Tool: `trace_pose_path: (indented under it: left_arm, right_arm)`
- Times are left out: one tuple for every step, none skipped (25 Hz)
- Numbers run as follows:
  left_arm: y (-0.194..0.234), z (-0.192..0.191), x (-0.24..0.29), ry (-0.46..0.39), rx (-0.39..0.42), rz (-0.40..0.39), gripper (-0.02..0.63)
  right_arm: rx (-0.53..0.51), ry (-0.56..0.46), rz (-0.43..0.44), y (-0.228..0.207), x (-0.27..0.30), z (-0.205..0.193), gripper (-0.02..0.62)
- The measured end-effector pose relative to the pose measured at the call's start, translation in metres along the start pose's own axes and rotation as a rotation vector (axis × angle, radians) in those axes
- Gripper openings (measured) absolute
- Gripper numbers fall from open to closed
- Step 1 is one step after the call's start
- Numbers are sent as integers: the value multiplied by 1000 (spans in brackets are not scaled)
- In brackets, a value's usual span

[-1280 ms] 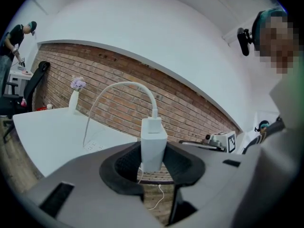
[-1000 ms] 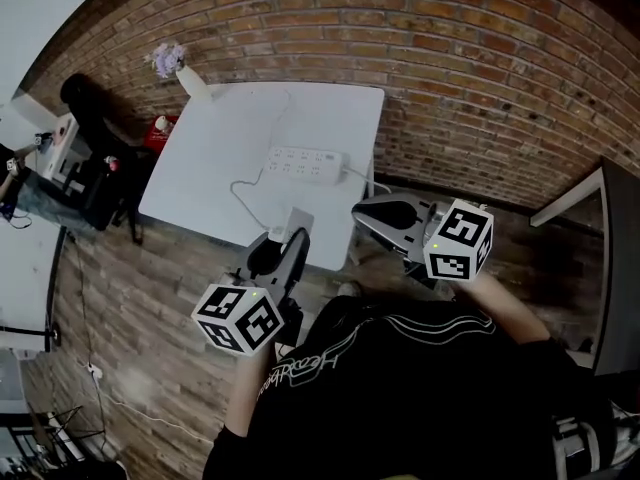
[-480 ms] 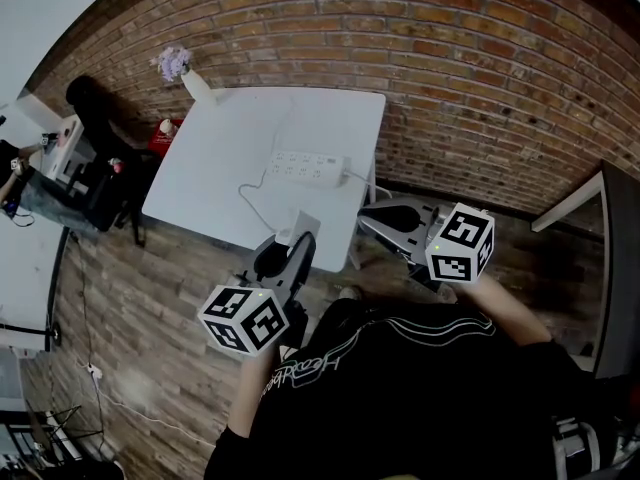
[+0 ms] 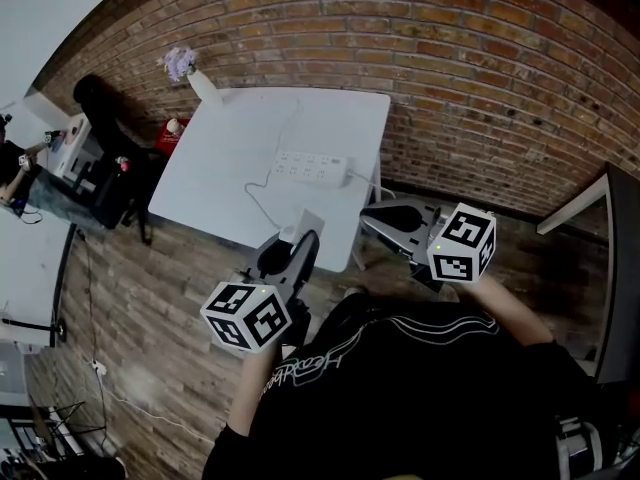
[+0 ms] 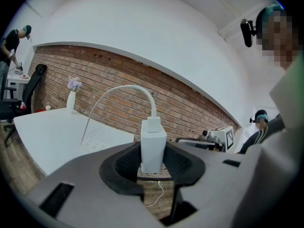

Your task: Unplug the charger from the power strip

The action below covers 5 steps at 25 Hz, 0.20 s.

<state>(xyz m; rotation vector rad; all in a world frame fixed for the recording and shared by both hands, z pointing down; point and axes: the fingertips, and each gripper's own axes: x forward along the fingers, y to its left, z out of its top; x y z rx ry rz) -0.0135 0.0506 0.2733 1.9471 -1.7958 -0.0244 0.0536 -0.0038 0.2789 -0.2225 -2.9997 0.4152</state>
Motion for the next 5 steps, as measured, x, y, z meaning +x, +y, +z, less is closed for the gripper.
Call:
trace_pose_path:
  left_arm:
    - [0,0,0,2,-1,-1,135]
    - [-1,1,1,3,-1,-2,135]
    - [-1,3,1,4,-2,-3,135]
    - [-2,4,2,3,-2,-3,135]
    - [-2,6,2,3,-1,-4,135]
  right_arm:
    - [1,-1,0,0,0,1,-3]
    - [1,-1,0,0,0,2,-3]
    - [-1,-1,0,-1,-1,3,-3]
    - [-3,-1,0,-1,-1,5,-3]
    - [-6,-1,1,-1,-1,6,-3]
